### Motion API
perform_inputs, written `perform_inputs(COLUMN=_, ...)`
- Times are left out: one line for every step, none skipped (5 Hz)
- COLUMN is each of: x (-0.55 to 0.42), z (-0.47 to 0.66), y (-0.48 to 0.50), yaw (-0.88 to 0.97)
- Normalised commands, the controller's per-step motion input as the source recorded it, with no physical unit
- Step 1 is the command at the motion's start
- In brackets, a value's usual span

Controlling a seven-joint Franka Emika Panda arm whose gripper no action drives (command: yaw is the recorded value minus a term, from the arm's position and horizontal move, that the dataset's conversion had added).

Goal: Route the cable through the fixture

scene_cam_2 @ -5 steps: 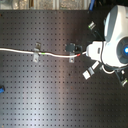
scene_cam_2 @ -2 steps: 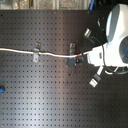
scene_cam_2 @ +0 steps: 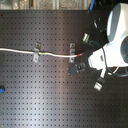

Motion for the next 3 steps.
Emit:
perform_inputs(x=0.123, z=-0.27, y=-0.142, yaw=-0.25)
perform_inputs(x=0.089, z=-0.15, y=-0.191, yaw=-0.34)
perform_inputs(x=-0.073, z=-0.15, y=-0.240, yaw=-0.43)
